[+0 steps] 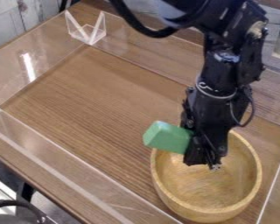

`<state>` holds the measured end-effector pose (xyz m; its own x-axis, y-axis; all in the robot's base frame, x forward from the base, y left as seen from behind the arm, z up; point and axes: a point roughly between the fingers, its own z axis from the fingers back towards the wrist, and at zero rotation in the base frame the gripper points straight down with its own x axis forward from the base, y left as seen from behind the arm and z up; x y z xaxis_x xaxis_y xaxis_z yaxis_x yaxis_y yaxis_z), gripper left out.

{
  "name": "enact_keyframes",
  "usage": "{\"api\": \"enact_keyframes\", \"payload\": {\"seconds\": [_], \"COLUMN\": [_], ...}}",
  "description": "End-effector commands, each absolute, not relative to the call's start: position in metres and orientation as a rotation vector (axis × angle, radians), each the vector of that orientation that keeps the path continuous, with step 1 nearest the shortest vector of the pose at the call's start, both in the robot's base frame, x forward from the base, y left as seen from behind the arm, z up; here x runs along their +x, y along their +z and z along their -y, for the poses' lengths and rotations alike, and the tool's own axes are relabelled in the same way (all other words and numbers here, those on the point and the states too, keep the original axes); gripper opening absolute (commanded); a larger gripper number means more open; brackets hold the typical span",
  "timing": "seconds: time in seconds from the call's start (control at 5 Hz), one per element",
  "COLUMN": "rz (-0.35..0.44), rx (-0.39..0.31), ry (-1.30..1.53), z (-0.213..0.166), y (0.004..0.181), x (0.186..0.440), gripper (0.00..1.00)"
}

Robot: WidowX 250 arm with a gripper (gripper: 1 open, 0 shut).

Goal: Remove the green block from inside the brown bowl and put it on the table

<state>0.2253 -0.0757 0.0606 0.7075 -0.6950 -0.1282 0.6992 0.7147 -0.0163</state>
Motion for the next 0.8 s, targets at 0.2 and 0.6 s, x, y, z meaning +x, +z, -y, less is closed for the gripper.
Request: {"api": "enact_keyframes", "payload": {"seconds": [0.2, 0.6], "rz": [-0.048, -0.039], "rx": [0.028, 0.024], "ry": [-0.780, -0.803], "z": [0.072, 0.064], "y": [0.082, 0.083], "x": [0.233, 0.232], "gripper": [0.00, 0.00]}}
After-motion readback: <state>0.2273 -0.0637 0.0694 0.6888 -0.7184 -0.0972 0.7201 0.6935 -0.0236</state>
